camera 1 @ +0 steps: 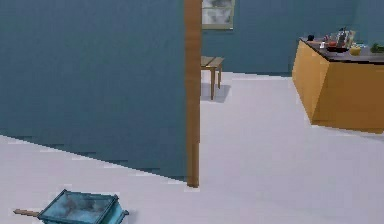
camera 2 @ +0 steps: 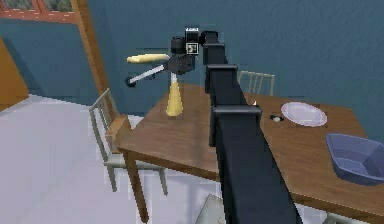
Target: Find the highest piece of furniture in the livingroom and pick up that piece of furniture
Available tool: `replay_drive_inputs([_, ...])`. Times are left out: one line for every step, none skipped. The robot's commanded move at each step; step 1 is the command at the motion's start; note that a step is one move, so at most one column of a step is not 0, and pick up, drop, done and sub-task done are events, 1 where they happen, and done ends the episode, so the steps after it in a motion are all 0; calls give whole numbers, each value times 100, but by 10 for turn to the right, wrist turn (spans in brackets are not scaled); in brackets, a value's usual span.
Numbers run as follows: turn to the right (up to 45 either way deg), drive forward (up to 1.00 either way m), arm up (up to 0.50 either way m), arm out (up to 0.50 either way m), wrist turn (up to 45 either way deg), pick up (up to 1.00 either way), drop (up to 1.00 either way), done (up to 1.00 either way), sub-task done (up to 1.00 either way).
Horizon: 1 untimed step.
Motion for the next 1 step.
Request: replay_drive_inputs([0, 0, 0, 0, 0, 0, 0, 100, 0])
